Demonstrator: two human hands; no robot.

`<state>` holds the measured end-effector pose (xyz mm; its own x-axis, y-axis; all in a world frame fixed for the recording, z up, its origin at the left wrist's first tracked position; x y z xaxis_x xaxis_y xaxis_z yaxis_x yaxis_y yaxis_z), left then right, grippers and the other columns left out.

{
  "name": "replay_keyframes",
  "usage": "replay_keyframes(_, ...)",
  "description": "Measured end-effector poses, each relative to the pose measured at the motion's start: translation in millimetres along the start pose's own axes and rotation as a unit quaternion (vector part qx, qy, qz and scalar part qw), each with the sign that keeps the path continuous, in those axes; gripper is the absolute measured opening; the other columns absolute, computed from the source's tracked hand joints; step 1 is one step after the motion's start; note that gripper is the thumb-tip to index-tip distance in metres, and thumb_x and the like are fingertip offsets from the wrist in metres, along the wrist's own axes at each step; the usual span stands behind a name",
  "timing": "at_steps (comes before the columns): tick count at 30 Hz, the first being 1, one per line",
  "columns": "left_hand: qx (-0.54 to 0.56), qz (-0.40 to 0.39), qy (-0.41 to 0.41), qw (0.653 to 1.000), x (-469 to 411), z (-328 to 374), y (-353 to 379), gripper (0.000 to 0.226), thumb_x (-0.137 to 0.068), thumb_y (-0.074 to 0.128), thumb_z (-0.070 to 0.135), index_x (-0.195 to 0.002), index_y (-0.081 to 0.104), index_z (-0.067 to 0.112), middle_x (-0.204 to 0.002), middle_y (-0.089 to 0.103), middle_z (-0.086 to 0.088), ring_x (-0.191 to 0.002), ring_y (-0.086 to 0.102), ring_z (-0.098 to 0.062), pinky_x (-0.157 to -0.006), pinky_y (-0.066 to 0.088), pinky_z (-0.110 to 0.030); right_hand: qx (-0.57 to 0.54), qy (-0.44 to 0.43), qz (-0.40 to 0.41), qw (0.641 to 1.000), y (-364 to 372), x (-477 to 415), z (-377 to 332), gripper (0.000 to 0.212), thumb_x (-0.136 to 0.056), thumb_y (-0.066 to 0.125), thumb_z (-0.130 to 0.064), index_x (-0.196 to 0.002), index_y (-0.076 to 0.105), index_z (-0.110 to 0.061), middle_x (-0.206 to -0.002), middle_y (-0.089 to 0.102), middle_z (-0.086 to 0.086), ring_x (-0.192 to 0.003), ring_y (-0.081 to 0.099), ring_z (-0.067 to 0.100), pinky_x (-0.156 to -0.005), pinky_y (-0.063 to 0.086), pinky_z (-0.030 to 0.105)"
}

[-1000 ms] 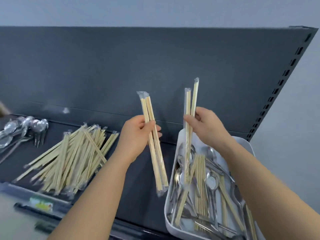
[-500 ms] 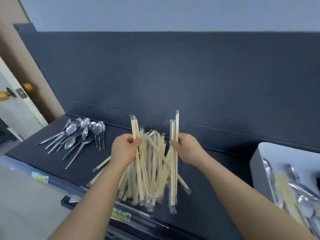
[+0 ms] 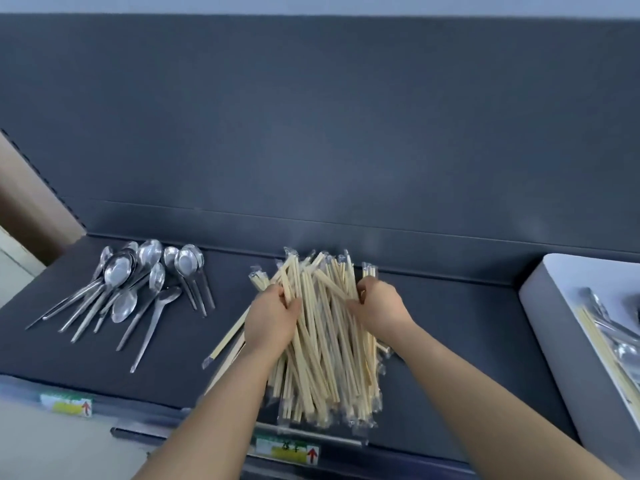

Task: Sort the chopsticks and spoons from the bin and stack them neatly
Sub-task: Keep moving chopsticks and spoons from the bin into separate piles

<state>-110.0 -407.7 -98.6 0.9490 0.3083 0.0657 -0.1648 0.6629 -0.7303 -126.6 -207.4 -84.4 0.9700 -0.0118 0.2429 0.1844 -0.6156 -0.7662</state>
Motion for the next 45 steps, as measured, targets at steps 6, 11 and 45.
replay_keyframes(6, -0.073, -0.006, 0.028, 0.997, 3, 1, -1, 0.034, -0.091, 0.056, 0.041, -0.105, 0.050, 0.011, -0.102, 0.053, -0.008, -0.073, 0.057, -0.023, -0.054, 0.038, -0.030, 0.136, -0.007, 0.017, 0.991, 0, 10, 2, 0.043, -0.095, 0.048, -0.043, -0.119, 0.047, -0.007, -0.112, 0.055, 0.010, -0.082, 0.060, 0.026, -0.062, 0.046, 0.030)
replay_keyframes(11, -0.143, -0.016, 0.050, 0.988, 14, 6, -2, 0.046, -0.093, 0.051, 0.043, -0.123, 0.047, 0.009, -0.116, 0.050, -0.011, -0.097, 0.057, -0.027, -0.077, 0.049, -0.036, 0.162, -0.003, 0.021, 0.986, 1, 20, 7, 0.038, -0.096, 0.045, -0.040, -0.113, 0.047, -0.006, -0.112, 0.054, 0.011, -0.075, 0.056, 0.024, -0.060, 0.047, 0.031)
replay_keyframes(45, -0.111, -0.297, 0.259, 0.912, 184, 366, 299, 0.044, -0.085, 0.069, 0.035, -0.118, 0.058, 0.010, -0.111, 0.062, -0.007, -0.101, 0.060, -0.024, -0.088, 0.050, -0.036, 0.156, 0.087, 0.014, 0.984, -288, 91, 358, 0.027, -0.086, 0.058, -0.018, -0.069, 0.037, -0.020, -0.073, 0.045, -0.002, -0.079, 0.047, 0.026, -0.054, 0.031, 0.024)
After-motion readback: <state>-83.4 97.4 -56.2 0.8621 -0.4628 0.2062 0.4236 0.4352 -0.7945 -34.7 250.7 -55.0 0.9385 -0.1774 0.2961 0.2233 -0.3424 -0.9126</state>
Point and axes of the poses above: each hand's wrist, its own x-axis away from the middle knuckle, its own y-axis out of the palm, z = x × y, the point moved 7 cm from there along -x, towards the middle knuckle
